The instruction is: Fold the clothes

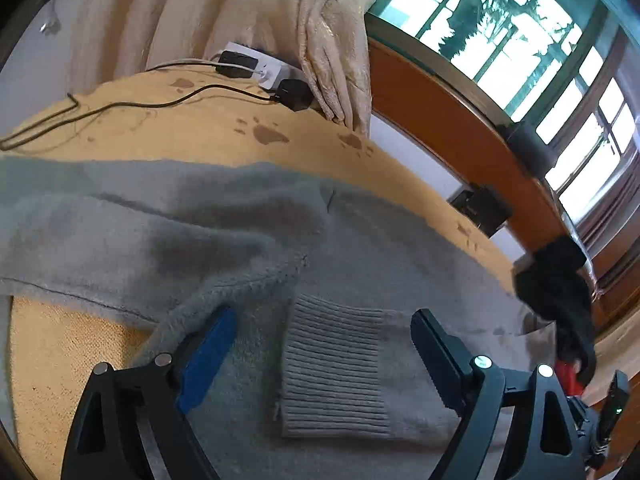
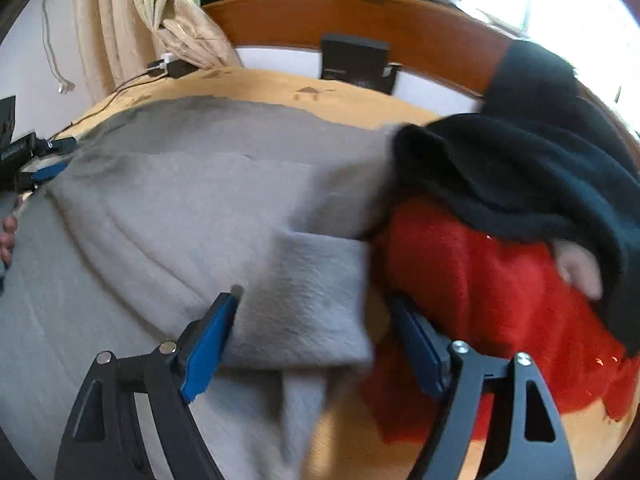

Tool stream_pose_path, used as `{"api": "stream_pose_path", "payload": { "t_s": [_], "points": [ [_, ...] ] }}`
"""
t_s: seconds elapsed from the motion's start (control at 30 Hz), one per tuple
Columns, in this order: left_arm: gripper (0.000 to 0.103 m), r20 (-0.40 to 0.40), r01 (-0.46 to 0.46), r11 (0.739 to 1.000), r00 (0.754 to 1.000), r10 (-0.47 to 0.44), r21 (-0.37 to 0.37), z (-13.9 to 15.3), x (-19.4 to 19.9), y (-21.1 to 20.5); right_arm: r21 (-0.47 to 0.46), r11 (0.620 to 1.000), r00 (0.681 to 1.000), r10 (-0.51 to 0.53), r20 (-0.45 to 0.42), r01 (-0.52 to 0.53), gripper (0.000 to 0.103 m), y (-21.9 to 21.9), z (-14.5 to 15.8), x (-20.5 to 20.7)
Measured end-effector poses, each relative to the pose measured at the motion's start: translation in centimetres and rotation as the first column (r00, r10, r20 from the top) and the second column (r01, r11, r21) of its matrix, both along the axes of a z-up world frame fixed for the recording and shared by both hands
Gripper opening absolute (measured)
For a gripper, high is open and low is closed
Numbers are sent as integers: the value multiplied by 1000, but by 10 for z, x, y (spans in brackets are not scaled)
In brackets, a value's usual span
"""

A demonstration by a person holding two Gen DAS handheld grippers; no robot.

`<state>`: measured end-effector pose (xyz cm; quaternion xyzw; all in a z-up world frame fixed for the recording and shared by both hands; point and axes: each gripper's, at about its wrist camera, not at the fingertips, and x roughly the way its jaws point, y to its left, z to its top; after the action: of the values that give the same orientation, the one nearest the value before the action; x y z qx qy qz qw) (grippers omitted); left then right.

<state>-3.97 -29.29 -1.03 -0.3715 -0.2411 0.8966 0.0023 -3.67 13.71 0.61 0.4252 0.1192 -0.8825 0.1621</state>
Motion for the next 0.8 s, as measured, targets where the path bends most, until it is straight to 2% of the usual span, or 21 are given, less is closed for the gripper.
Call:
{"api": "stream_pose_path", "payload": {
  "t_s": [0.1,0.23,0.3,0.33,0.43,0.47,0.57,0.63,0.67,0.73,0.8],
  "points": [
    [91,15,5,999,1000,-4,-38,1,0,3,3,1000,1000,-4,10,4,81,2,2,-1],
    [91,3,-10,1000,1000,10,19,5,3,-1,4,1000,999,-5,33,5,81,1,7,-6],
    [91,-35,12,996,999,-9,84,12,7,1,-13,1000,1000,2,18,-1,81,-8,22,-4],
    [91,-56,31,993,998,-25,115,16,9,2,-26,1000,1000,11,-17,-11,81,-13,33,-1],
    [91,-123,176,970,980,-156,170,20,8,20,-74,996,995,35,-89,-42,81,-27,61,-1],
    [91,-115,207,962,975,-189,177,17,5,27,-112,992,996,53,-70,-60,81,-31,62,-8],
    [91,-44,226,963,974,-222,145,2,-1,38,-210,972,994,105,-14,-106,81,-44,61,-29],
    [91,-42,193,976,981,-190,104,2,1,35,-220,971,992,110,55,-95,81,-49,41,-49],
    [91,-42,177,981,984,-174,84,2,1,33,-198,976,992,102,79,-85,81,-49,30,-57],
    [91,-40,155,986,988,-152,67,2,2,29,-98,993,994,69,89,-60,78,-44,6,-67],
    [91,-36,146,988,989,-144,59,2,0,27,-27,997,996,77,37,-76,77,-41,-1,-66]
  ]
}}
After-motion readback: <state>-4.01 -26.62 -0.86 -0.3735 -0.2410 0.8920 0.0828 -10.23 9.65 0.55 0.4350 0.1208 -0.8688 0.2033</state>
